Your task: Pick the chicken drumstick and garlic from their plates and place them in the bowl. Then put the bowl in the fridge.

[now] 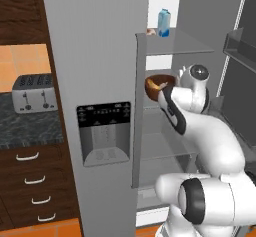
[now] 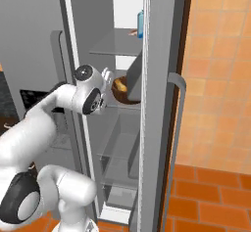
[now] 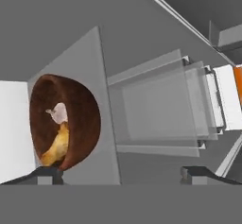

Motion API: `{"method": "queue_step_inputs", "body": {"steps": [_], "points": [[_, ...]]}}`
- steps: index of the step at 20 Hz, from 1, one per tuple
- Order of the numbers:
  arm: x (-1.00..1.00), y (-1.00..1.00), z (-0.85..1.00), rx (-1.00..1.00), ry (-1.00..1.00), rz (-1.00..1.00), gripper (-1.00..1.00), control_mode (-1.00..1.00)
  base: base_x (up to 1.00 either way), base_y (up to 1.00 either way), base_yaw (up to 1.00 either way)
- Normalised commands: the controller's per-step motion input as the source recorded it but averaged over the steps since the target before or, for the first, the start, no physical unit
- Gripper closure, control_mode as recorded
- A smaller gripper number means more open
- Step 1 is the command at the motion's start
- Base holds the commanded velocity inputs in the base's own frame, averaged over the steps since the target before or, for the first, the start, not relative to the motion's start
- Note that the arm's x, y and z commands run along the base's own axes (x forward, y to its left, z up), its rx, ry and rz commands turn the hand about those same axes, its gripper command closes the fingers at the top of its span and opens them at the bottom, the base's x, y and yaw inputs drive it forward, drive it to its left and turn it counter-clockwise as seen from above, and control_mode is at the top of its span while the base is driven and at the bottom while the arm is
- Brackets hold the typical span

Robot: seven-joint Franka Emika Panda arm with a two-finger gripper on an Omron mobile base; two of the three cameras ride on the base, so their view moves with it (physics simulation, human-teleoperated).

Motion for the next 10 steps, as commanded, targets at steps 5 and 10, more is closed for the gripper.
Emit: {"method": "queue_step_inputs", "body": {"steps": [5, 10], "points": [[-1.00, 0.43, 0.06, -0.05, 0.08, 0.00, -1.00, -1.00, 0.00, 0.00, 0.00], [-1.00, 0.13, -0.56, -0.06, -0.15, -0.01, -1.00, -1.00, 0.00, 0.00, 0.00]]}}
